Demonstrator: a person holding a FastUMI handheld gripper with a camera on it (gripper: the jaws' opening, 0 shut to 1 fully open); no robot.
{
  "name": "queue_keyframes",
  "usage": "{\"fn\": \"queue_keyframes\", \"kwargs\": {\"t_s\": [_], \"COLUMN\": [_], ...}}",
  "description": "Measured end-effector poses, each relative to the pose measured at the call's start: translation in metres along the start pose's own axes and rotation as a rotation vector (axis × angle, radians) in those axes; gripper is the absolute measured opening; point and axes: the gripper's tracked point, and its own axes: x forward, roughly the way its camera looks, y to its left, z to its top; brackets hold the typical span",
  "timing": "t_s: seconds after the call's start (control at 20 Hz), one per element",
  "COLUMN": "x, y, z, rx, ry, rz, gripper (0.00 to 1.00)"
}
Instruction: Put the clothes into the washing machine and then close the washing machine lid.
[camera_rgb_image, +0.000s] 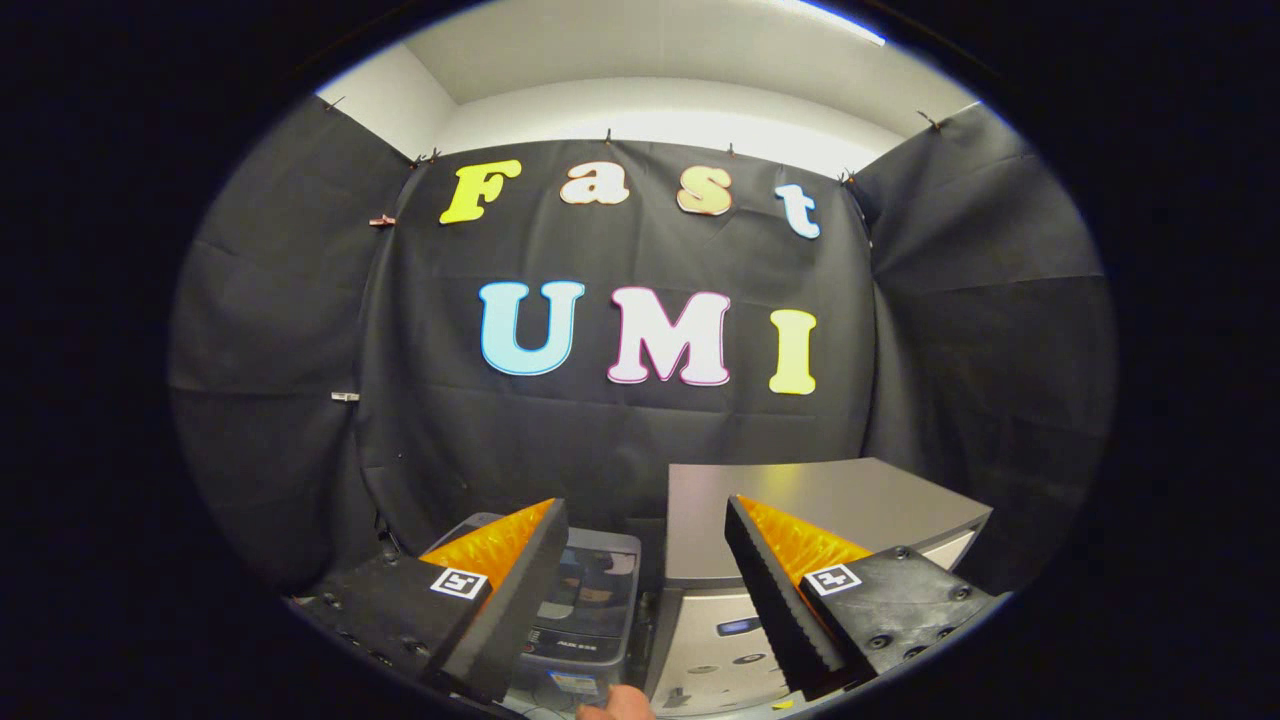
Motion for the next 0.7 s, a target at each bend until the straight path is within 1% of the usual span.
{"fn": "queue_keyframes", "kwargs": {"t_s": [0.1,0.25,0.4,0.55,0.7], "x": [-0.017,-0.042,-0.057,-0.062,-0.059], "y": [-0.007,-0.012,-0.023,-0.028,-0.022], "z": [0.001,0.012,0.015,0.012,0.006], "rx": [0.003,0.014,-0.01,-0.015,-0.006], "ry": [-0.003,-0.042,-0.069,-0.061,-0.05], "rz": [-0.002,0.009,-0.02,-0.044,-0.032], "gripper": [0.99,0.99,0.99,1.0,1.0]}}
